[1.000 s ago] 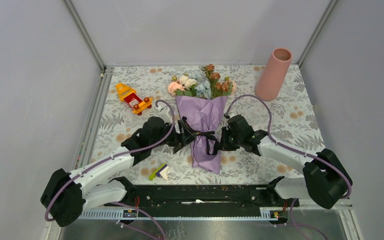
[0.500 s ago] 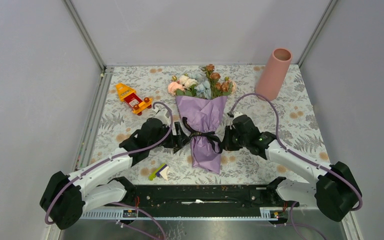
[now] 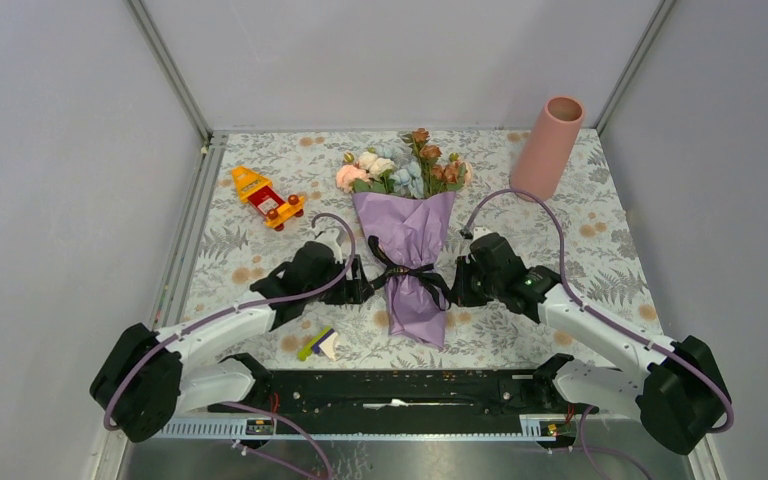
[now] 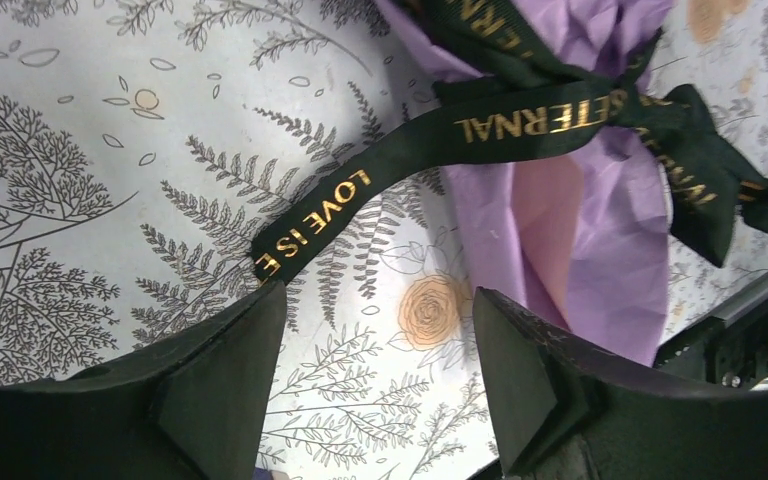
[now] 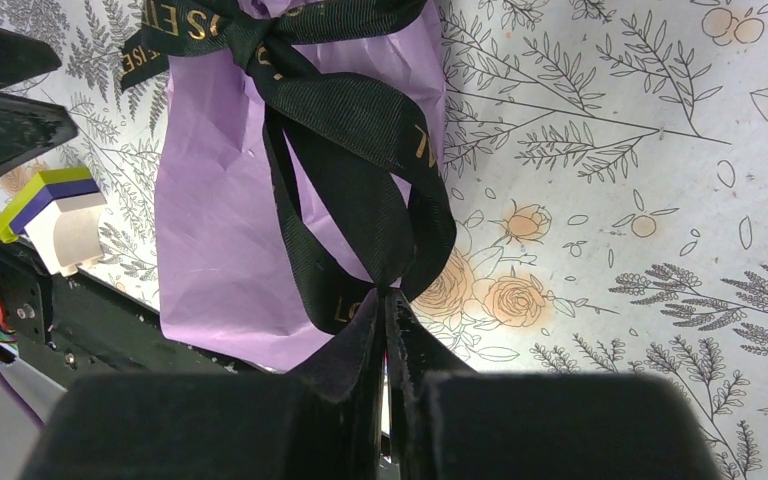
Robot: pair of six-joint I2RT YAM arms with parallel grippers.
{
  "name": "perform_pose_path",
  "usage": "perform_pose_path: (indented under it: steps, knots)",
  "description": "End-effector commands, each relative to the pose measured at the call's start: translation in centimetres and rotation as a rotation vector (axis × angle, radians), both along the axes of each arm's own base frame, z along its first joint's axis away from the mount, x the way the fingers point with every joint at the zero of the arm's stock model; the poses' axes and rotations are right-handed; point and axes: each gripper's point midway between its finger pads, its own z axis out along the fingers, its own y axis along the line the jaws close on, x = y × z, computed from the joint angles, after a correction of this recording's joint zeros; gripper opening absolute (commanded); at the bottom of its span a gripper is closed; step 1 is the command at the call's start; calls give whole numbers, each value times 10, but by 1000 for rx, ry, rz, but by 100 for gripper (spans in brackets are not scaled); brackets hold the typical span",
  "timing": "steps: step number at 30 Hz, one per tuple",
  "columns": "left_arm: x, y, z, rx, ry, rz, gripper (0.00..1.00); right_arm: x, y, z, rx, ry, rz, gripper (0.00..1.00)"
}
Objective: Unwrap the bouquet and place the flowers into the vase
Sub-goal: Untie the ribbon from the wrapping paper.
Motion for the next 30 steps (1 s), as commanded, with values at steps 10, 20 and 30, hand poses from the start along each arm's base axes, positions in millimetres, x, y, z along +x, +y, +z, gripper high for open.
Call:
perform_pose_path:
  steps: [10, 20, 30]
  knots:
    - [31, -10, -19, 73, -130, -73, 60, 3, -2, 6, -12, -13, -1, 4]
    - [46, -22, -29, 157, -226, -162, 71, 6, 4, 7, 13, -14, 4, 4]
    - [51, -30, -25, 208, -341, -219, 76, 5, 4, 7, 23, -12, 0, 4]
